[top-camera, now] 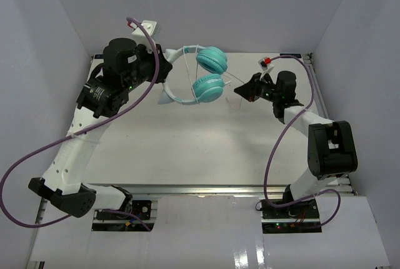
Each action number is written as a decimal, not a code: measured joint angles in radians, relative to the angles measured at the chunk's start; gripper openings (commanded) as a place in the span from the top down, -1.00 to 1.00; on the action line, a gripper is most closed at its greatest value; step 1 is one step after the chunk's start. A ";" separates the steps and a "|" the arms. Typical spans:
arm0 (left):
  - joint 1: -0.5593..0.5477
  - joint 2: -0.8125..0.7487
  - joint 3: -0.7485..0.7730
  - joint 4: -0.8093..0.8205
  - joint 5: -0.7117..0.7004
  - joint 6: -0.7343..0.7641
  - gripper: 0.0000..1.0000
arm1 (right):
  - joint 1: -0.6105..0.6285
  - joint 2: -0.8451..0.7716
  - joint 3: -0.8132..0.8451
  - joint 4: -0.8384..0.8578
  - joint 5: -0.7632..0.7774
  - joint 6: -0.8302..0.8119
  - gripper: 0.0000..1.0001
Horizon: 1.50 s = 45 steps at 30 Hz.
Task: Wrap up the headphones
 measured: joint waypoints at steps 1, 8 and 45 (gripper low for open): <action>0.000 0.005 0.013 -0.001 -0.016 0.000 1.00 | 0.014 -0.002 -0.020 -0.007 -0.006 -0.016 0.85; 0.015 0.097 0.091 0.050 -0.117 0.018 1.00 | 0.203 -0.118 -0.100 -0.127 -0.009 -0.177 0.85; 0.123 0.329 -0.334 0.230 0.031 0.182 1.00 | 0.720 -0.325 0.227 -0.657 0.906 -1.371 0.83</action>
